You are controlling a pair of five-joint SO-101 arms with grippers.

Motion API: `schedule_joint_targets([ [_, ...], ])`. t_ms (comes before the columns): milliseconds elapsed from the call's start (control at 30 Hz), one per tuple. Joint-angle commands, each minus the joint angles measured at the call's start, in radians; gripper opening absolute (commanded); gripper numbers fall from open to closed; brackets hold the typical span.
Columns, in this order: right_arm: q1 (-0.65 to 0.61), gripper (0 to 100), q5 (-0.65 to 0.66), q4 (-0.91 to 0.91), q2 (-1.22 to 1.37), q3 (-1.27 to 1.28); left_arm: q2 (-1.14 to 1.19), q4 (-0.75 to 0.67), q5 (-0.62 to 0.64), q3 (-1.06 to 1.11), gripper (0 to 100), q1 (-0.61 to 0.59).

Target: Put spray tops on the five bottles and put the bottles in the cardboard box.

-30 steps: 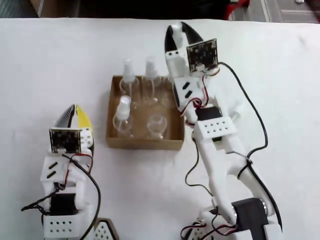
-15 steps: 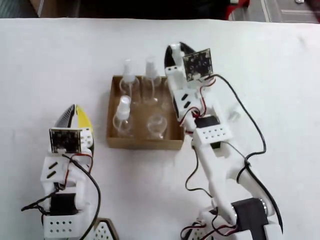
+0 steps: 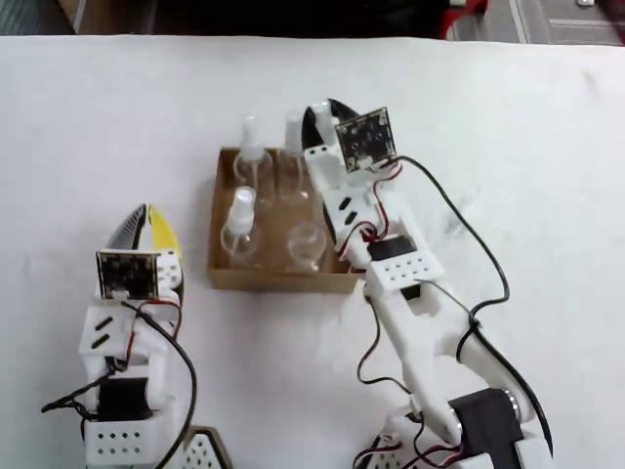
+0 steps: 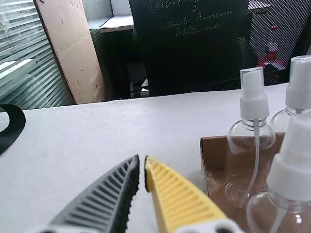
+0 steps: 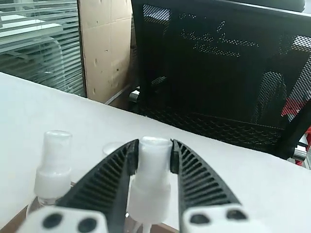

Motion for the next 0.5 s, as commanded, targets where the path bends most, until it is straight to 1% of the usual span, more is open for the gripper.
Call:
schedule_joint_targets([
  [0,-0.001,1.6,0.009,-0.013,-0.004,0.006,-0.01,-0.021,-0.009,-0.003,2,0.007],
  [133,-0.001,1.6,0.009,-0.061,-0.005,0.044,-0.01,-0.021,-0.009,-0.003,2,0.007],
  [367,-0.004,1.6,0.015,-0.286,-0.068,0.192,-0.01,-0.021,-0.009,-0.003,2,0.007],
  [467,-0.007,1.6,0.017,-0.298,-0.105,0.229,-0.01,-0.021,-0.009,-0.003,2,0.007],
])
